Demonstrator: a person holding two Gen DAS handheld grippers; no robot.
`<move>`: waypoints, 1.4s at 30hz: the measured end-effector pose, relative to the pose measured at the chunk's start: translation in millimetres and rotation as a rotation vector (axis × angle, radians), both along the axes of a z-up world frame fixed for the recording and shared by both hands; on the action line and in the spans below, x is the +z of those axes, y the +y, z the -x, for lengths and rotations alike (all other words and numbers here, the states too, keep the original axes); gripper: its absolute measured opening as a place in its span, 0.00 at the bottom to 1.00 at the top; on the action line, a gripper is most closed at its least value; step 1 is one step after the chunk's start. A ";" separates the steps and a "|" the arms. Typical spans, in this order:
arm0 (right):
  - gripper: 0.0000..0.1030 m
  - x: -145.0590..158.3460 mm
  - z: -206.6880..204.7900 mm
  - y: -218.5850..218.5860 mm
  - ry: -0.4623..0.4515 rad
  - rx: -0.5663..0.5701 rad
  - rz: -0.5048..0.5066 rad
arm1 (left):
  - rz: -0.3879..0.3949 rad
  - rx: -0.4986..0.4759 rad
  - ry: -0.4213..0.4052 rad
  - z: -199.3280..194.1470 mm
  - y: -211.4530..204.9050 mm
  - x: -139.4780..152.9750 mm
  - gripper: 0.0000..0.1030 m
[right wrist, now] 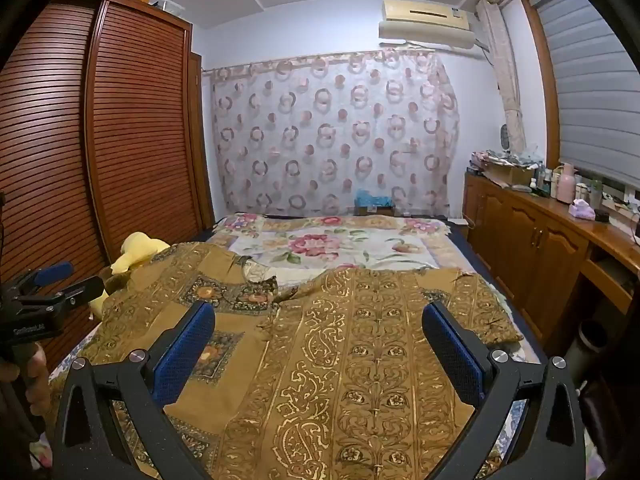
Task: Fold small clothes
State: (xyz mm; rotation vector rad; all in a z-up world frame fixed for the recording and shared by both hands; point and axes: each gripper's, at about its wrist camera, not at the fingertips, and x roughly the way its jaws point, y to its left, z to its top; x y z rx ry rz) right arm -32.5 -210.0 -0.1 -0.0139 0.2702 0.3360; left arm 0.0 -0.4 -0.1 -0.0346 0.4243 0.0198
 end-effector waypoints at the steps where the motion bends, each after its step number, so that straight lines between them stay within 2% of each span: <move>1: 1.00 0.1 -0.1 -0.1 0.004 0.002 -0.002 | 0.000 0.001 0.001 0.0 0.0 -0.1 1.00; 42: 1.00 0.9 2.0 -2.9 0.007 -0.007 -0.012 | -0.007 -0.003 -0.007 0.4 -0.4 -0.3 1.00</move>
